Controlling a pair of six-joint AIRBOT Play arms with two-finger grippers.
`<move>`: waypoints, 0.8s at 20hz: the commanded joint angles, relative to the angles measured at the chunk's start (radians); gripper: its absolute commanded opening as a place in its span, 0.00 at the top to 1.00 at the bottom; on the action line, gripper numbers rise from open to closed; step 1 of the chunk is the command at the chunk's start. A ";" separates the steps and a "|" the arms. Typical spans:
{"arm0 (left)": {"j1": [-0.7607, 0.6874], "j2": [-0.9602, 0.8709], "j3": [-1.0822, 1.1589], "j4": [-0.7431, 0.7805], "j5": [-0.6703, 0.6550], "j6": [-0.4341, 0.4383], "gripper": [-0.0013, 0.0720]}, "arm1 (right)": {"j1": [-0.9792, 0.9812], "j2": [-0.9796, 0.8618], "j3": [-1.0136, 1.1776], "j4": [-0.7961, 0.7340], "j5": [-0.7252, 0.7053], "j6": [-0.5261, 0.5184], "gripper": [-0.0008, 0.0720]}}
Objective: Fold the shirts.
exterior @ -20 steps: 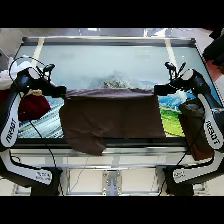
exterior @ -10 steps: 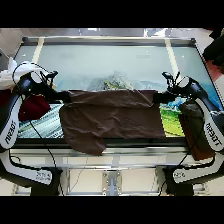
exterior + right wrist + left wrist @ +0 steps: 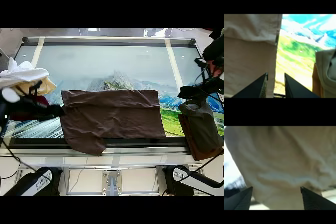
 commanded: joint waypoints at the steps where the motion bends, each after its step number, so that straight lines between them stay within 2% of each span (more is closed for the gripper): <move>1: 0.015 0.227 -0.336 -0.108 -0.025 -0.113 0.06 | -0.049 0.076 -0.026 0.042 0.027 -0.002 0.65; 3: 0.015 0.264 -0.447 -0.158 -0.050 -0.114 0.06 | -0.049 0.076 -0.026 0.090 0.010 -0.002 0.65; 7: 0.015 0.252 -0.539 -0.140 -0.012 -0.125 0.06 | -0.049 0.076 -0.026 0.161 -0.032 -0.006 0.65; 10: 0.014 0.216 -0.548 -0.147 0.098 -0.146 0.07 | -0.049 0.077 -0.026 0.177 -0.031 -0.005 0.65; 11: 0.014 0.198 -0.548 -0.166 0.123 -0.146 0.09 | -0.049 0.077 -0.026 0.182 -0.030 -0.005 0.65; 12: 0.014 0.179 -0.548 -0.196 0.147 -0.131 0.13 | -0.049 0.077 -0.026 0.182 -0.030 -0.005 0.65; 16: -0.006 0.093 -0.548 -0.269 0.216 -0.058 0.14 | -0.049 0.078 -0.026 0.183 -0.030 -0.005 0.65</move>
